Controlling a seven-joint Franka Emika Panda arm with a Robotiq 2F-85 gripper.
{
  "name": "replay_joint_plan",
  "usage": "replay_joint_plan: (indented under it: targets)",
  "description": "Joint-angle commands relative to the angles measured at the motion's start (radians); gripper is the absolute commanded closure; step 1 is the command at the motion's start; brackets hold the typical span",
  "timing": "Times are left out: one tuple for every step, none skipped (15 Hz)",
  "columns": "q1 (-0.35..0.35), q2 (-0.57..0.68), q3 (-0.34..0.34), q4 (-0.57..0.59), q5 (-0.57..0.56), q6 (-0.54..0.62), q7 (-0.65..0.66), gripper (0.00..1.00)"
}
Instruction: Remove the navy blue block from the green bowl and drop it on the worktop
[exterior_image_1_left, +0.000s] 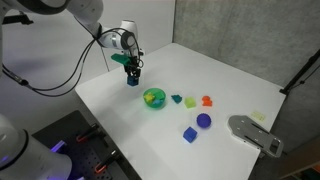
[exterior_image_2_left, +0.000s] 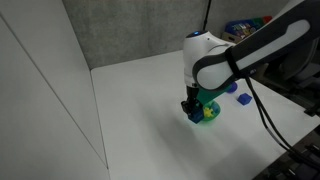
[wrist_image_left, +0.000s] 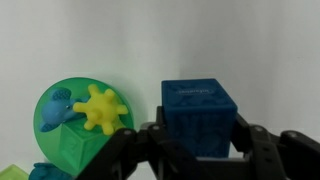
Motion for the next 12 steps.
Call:
replay_joint_plan:
  targets:
    - [0.0,-0.049,-0.003,-0.033,0.009,0.01,0.021,0.09]
    - [0.0,-0.057,-0.005,-0.029,0.01,0.005,0.026,0.01]
    - [-0.003,-0.068,-0.006,-0.027,0.01,0.005,0.027,0.0]
    - [-0.005,-0.081,-0.009,-0.021,0.01,-0.001,0.03,0.0]
    - [-0.007,-0.095,-0.012,-0.014,0.011,-0.011,0.036,0.0]
    - [-0.011,-0.111,-0.012,-0.009,0.014,-0.017,0.037,0.0]
    - [-0.011,-0.127,-0.017,-0.002,0.01,-0.028,0.044,0.0]
    - [-0.011,-0.145,-0.021,0.007,0.004,-0.049,0.053,0.0]
    - [-0.013,-0.162,-0.022,0.013,0.003,-0.06,0.06,0.0]
    - [-0.013,-0.179,-0.025,0.025,-0.004,-0.084,0.066,0.0]
    - [-0.015,-0.194,-0.026,0.036,-0.008,-0.112,0.072,0.0]
    - [-0.014,-0.209,-0.029,0.052,-0.017,-0.15,0.082,0.0]
